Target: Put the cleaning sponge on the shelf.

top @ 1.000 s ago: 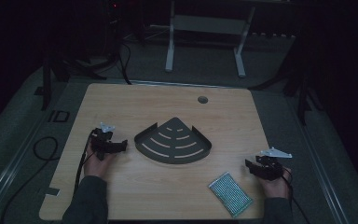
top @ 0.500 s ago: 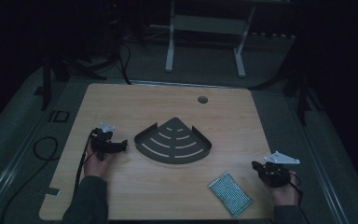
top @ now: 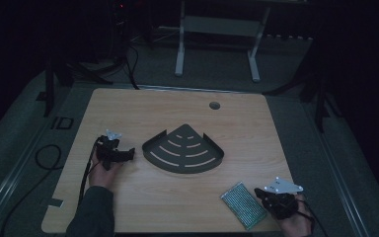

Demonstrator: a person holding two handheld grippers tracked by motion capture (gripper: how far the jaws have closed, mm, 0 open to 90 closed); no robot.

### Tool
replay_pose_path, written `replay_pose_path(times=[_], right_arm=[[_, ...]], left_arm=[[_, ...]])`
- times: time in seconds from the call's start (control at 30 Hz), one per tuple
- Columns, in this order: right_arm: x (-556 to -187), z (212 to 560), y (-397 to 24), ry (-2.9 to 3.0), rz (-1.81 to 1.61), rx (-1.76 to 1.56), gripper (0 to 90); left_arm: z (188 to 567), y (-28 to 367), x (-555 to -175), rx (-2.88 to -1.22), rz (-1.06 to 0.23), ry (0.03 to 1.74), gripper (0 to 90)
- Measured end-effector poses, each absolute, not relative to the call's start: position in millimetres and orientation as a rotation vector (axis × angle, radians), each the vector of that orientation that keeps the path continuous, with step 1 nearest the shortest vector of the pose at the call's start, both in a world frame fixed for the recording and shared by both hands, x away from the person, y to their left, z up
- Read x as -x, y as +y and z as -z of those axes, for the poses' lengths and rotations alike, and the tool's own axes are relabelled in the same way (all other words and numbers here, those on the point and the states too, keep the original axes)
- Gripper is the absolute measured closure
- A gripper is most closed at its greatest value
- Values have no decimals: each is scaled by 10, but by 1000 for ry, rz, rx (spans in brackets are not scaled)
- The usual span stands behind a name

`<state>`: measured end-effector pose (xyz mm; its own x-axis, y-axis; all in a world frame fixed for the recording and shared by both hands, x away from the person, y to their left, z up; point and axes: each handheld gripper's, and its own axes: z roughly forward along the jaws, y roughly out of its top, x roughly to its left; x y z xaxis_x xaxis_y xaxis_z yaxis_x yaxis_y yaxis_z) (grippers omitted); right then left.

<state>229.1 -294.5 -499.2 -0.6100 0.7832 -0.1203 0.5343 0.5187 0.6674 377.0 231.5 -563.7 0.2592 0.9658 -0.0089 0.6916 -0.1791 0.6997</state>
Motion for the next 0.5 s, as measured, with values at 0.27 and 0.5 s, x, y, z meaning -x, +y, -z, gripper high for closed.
replay_pose_path(times=[0.27, 0.5], right_arm=[[-2120, 5126, -2782, 2394, -835, -1049, 900], [-2162, 5255, -2684, 2454, -784, -1036, 900]], left_arm=[[5637, 2314, -3769, -1945, -601, 1498, 94], [5637, 2314, -3769, -1944, -601, 1498, 94]])
